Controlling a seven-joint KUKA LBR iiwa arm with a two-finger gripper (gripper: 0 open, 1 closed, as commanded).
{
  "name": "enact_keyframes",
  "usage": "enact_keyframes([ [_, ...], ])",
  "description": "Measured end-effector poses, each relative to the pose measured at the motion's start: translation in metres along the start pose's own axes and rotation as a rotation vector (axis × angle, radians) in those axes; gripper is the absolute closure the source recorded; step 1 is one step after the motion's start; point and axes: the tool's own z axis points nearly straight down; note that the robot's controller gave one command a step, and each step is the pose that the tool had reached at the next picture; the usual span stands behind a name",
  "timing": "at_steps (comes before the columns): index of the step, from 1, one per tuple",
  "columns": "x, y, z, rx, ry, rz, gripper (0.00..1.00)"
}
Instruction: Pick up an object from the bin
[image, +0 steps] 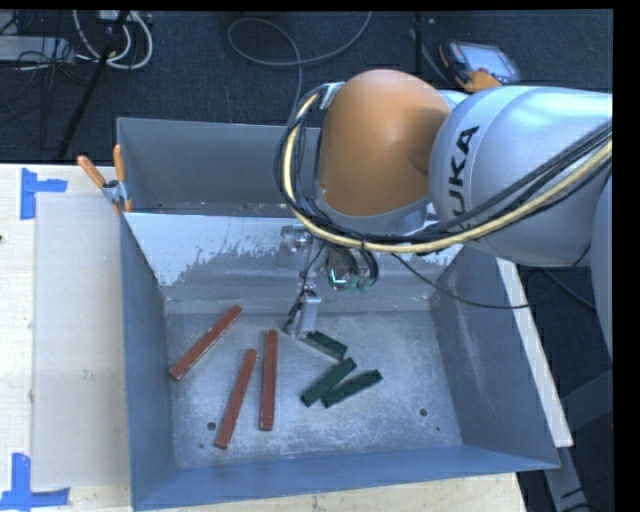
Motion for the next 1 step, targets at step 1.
enact_keyframes([
  [1,0.0313,0.056,0.1686,0.001,-0.008,-0.579,0.0],
])
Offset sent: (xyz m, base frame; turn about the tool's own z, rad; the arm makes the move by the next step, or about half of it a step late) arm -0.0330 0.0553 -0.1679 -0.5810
